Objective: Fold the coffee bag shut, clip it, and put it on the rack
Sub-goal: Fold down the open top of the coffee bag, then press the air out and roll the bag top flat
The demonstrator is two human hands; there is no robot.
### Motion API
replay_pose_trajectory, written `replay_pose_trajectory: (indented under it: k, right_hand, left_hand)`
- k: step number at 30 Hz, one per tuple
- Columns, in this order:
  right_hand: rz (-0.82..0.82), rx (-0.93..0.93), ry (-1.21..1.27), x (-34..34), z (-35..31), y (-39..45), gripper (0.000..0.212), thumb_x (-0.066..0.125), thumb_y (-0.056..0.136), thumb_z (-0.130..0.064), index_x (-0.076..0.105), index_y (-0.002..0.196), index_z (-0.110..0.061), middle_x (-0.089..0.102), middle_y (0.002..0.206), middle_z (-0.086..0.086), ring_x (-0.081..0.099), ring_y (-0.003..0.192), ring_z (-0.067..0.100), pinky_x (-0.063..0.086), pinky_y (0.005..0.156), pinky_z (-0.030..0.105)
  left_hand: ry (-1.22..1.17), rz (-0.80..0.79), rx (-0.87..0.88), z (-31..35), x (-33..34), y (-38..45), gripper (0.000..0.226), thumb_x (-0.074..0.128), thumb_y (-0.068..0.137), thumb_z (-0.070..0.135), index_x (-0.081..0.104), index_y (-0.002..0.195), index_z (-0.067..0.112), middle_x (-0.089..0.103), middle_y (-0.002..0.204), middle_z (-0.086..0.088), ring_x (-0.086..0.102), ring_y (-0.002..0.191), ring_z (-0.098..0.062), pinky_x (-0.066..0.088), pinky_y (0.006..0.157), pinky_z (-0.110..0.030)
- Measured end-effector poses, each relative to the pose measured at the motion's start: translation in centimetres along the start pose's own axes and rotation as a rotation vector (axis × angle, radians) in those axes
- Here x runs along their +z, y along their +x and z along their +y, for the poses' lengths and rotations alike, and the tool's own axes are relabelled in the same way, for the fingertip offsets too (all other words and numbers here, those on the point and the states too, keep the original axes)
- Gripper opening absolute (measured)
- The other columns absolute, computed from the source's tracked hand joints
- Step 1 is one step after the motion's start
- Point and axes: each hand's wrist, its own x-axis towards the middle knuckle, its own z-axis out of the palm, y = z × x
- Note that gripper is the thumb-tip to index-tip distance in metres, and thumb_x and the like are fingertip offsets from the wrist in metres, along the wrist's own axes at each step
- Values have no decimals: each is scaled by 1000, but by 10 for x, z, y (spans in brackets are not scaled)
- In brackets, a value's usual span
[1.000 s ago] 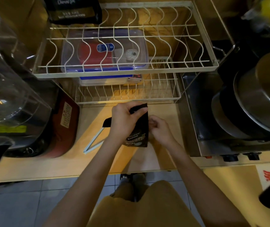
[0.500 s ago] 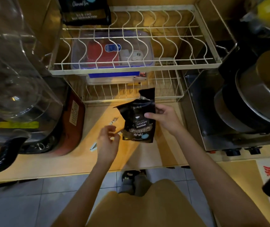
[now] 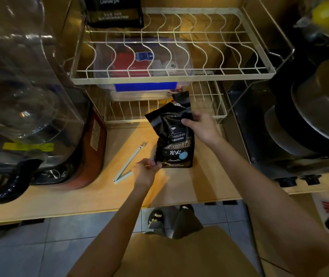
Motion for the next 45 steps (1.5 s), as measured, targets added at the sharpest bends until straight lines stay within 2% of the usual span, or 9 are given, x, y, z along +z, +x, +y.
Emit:
replay_pose_trajectory:
  k: [3, 6, 10, 14, 19, 26, 30, 37, 45]
  right_hand:
    - [155, -120, -336, 6, -5, -4, 46, 63, 82, -9, 46, 125, -9, 57, 125, 9, 54, 114, 22, 47, 96, 38]
    - [367, -577, -708, 18, -2, -25, 39, 62, 80, -8, 52, 118, -8, 59, 119, 12, 52, 114, 26, 44, 97, 39]
    - [-97, -1101, -1214, 42, 29, -27, 26, 75, 67, -22, 67, 89, -10, 71, 96, 8, 64, 101, 29, 34, 93, 37]
    - [-311, -939, -1655, 47, 43, -17, 58, 76, 57, -35, 62, 110, -14, 67, 115, 3, 58, 114, 22, 17, 107, 39]
    - [-379, -941, -1772, 38, 44, -12, 85, 83, 44, -49, 56, 118, -17, 66, 115, -2, 58, 112, 18, 16, 108, 36]
    - [-273, -1116, -1721, 44, 47, -23, 33, 50, 76, -17, 64, 106, -18, 71, 104, -3, 64, 103, 15, 26, 103, 35]
    - [-358, -1229, -1764, 57, 37, -21, 11, 64, 76, -23, 70, 83, -17, 71, 82, -3, 63, 88, 17, 27, 95, 36]
    - [-631, -1052, -1872, 72, -16, -19, 15, 52, 88, -14, 67, 89, -14, 69, 99, 1, 47, 111, 23, 20, 113, 42]
    - [-612, -1094, -1970, 70, -31, -24, 21, 48, 90, -24, 66, 95, -15, 69, 104, 0, 48, 109, 21, 26, 105, 37]
  left_hand:
    - [-49, -21, 27, -2, -2, 3, 16, 72, 72, 10, 57, 67, 7, 59, 85, -6, 52, 74, -14, 39, 63, -26]
    - [-66, -72, 47, -5, -6, 8, 25, 73, 71, 9, 52, 59, 16, 58, 74, -4, 52, 63, -7, 41, 55, -17]
    - [-83, -151, 88, -8, -11, 16, 27, 73, 71, 8, 52, 57, 18, 52, 59, 3, 50, 48, 5, 37, 51, -8]
    - [-36, -241, 171, -13, -15, 26, 32, 72, 73, 13, 48, 52, 20, 44, 49, 11, 38, 48, -2, 29, 48, -14]
    - [-5, -348, 179, -16, -22, 37, 34, 71, 72, 9, 47, 50, 18, 39, 43, 11, 36, 44, 0, 29, 52, -20]
    - [347, -313, 409, -8, -24, 27, 30, 67, 77, 13, 45, 56, 13, 40, 51, 5, 36, 46, -2, 28, 49, -18]
    - [431, -242, 495, -13, -19, 16, 26, 63, 80, 12, 43, 64, 14, 50, 62, -7, 46, 58, -20, 32, 57, -29]
    - [501, -265, 470, -12, -18, 10, 20, 58, 84, 17, 54, 72, 1, 61, 76, -18, 56, 71, -29, 46, 68, -40]
    - [497, -248, 495, -11, -16, 2, 18, 57, 84, 13, 50, 69, 5, 53, 73, -15, 51, 67, -27, 38, 62, -35]
